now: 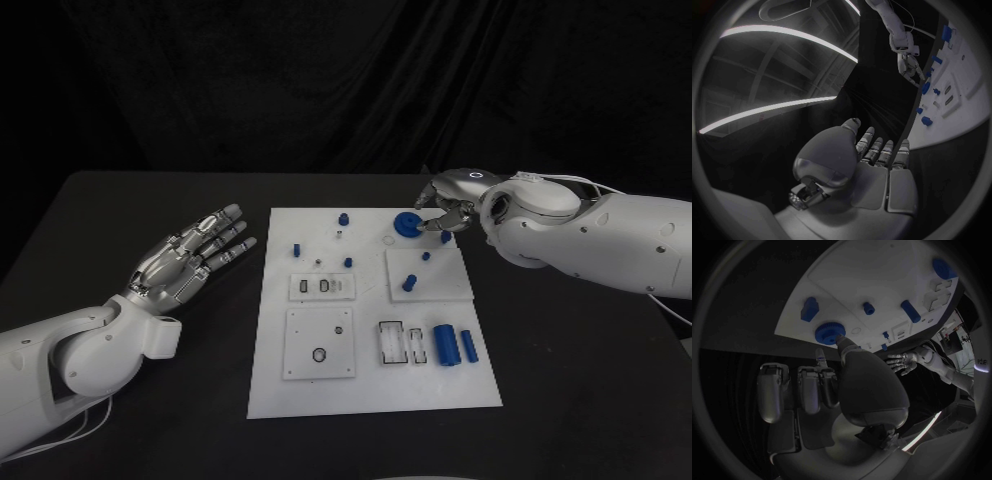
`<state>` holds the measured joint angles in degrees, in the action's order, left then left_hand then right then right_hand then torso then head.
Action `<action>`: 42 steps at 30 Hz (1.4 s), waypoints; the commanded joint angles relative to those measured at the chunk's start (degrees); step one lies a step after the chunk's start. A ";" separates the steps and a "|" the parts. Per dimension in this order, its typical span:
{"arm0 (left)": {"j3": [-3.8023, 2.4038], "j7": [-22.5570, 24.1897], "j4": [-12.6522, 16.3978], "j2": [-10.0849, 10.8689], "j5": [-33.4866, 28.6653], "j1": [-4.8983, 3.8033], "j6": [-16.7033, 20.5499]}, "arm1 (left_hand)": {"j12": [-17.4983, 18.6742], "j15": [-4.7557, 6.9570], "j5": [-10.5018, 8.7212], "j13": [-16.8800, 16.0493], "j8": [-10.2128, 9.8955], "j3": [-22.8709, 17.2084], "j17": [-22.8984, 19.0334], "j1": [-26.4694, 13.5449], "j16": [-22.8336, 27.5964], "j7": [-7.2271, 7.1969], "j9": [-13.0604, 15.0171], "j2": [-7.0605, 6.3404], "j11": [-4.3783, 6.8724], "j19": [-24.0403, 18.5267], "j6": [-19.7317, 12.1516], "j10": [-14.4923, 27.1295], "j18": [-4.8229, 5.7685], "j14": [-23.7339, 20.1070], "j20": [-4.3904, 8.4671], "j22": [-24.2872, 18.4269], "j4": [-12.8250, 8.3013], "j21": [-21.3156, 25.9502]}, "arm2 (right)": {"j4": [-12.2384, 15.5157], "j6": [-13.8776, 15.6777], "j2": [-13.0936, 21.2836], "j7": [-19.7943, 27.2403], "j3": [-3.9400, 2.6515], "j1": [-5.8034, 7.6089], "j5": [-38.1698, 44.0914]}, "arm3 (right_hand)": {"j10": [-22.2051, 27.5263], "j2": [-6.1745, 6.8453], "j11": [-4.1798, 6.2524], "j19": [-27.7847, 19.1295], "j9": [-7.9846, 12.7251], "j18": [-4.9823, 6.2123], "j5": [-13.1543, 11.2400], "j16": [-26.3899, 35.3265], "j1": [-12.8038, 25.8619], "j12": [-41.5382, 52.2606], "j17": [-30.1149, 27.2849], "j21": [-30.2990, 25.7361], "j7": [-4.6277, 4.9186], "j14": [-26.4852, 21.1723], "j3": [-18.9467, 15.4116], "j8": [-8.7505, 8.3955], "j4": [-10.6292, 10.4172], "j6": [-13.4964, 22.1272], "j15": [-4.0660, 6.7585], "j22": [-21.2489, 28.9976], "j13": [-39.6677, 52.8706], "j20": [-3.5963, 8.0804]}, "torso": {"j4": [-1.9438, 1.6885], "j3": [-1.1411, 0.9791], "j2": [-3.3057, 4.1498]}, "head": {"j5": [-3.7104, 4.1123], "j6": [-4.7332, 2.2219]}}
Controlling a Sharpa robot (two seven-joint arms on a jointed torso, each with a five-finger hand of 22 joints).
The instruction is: Assemble the parts on the task board
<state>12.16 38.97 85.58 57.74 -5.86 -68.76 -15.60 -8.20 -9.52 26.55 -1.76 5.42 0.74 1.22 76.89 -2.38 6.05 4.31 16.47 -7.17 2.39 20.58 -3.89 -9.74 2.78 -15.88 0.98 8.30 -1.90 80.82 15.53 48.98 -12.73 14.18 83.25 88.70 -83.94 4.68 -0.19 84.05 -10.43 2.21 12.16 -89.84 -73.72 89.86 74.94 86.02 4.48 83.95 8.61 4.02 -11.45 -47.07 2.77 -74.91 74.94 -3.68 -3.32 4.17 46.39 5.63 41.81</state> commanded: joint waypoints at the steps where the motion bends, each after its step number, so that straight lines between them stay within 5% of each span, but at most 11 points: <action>1: -0.06 1.07 0.04 -0.15 -0.21 0.07 -0.91 | -0.29 -0.50 0.34 -0.04 0.02 -0.22 -0.01 -0.44 -0.02 0.07 0.07 0.15 -0.26 0.07 0.15 0.14 -0.53 0.05 -0.41 -0.06 0.02 0.32 | -0.32 2.25 -0.42 -0.61 -0.03 -0.30 0.17 | -6.06 -0.05 0.40 3.39 0.09 -1.12 -0.26 -0.16 -0.73 0.14 15.06 0.30 0.02 6.05 -0.07 -0.32 0.21 0.54 0.47 -13.66 15.06 0.42 | -0.06 0.14 -0.12 | 0.07 -0.01; 11: -0.06 0.99 -0.04 -0.21 -0.21 0.09 -1.09 | -0.29 -0.50 0.34 -0.04 0.02 -0.22 -0.01 -0.44 -0.02 0.07 0.07 0.15 -0.26 0.07 0.15 0.14 -0.53 0.05 -0.41 -0.06 0.02 0.32 | -2.09 1.99 -2.07 -0.90 -0.03 -1.40 0.17 | -6.06 -0.04 0.43 3.26 0.28 -1.06 -0.59 -0.16 -0.95 0.14 15.06 0.07 0.02 6.05 -0.14 -0.44 0.35 1.56 0.53 -13.57 15.06 0.50 | 0.17 0.10 -0.20 | -0.30 0.04; 29: -0.06 0.77 -0.30 -0.30 -0.21 0.21 -1.43 | -0.28 -0.61 0.35 -0.03 0.02 -0.38 -0.02 -0.51 0.00 0.07 0.07 0.13 -0.26 0.04 0.13 0.15 -0.51 0.03 -0.43 -0.07 -0.06 0.34 | -4.25 0.87 -4.15 -0.60 -0.04 -2.52 0.17 | -6.06 -0.38 0.38 2.72 0.06 -0.83 -0.46 -0.16 -1.71 0.14 15.06 -0.83 0.13 6.05 -0.10 0.39 0.96 1.57 0.54 -13.24 15.06 0.55 | 0.01 0.03 -0.03 | -0.30 0.14; 34: -0.06 0.75 -0.37 -0.35 -0.21 0.30 -1.53 | -0.24 -0.64 0.34 -0.02 0.00 -0.48 -0.02 -0.56 0.00 0.08 0.06 0.11 -0.27 0.02 0.04 0.19 -0.49 0.02 -0.44 -0.08 -0.11 0.35 | -4.51 1.24 -4.47 -0.02 -0.04 -2.78 0.17 | -6.06 -1.02 0.42 2.53 -1.89 -0.74 2.65 -0.16 -2.33 0.14 15.06 -1.23 0.08 6.05 0.27 2.68 1.61 -2.68 0.56 -13.12 15.06 0.56 | 0.08 0.07 -0.04 | -0.36 0.10; 37: -0.06 0.73 -0.40 -0.37 -0.21 0.38 -1.58 | -0.24 -0.64 0.34 -0.02 0.00 -0.48 -0.02 -0.56 0.00 0.08 0.06 0.11 -0.27 0.02 0.04 0.19 -0.49 0.02 -0.44 -0.08 -0.11 0.35 | -4.58 1.73 -4.59 0.33 -0.04 -2.90 0.17 | -6.06 -1.60 0.93 2.03 -5.02 -0.50 6.02 -0.16 -3.59 0.14 15.06 -2.12 -0.51 6.05 0.85 6.43 3.02 -7.00 0.93 -12.83 15.06 0.88 | 0.09 0.09 -0.05 | -0.52 0.12; 42: -0.06 0.65 -0.54 -0.37 -0.21 0.53 -1.63 | -0.24 -0.64 0.34 -0.02 0.00 -0.48 -0.02 -0.56 0.00 0.08 0.06 0.11 -0.27 0.02 0.04 0.19 -0.49 0.02 -0.44 -0.08 -0.11 0.35 | -4.53 2.18 -4.50 0.58 -0.04 -2.97 0.17 | -6.06 -1.92 1.15 1.68 -8.48 -0.34 9.94 -0.16 -4.89 0.14 15.06 -2.83 -0.67 6.05 1.39 9.58 4.74 -7.52 1.22 -12.60 15.06 1.26 | 0.12 0.07 -0.11 | -0.74 0.18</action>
<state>12.15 38.92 85.02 57.47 -5.86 -68.34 -16.35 -8.19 -9.94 26.55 -1.76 5.42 0.58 1.22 76.89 -2.38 6.05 4.29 16.47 -7.17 2.39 20.58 -3.89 -9.74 2.79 -15.88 0.98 8.14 -1.90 76.37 17.90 44.36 -12.16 13.83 80.83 88.66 -84.03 3.48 0.74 83.96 -12.92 2.23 21.35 -89.83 -77.57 89.86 74.92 83.41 5.24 83.95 9.43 9.94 -7.48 -53.26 3.61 -74.93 74.92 -2.76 -3.24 4.23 46.32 4.97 41.93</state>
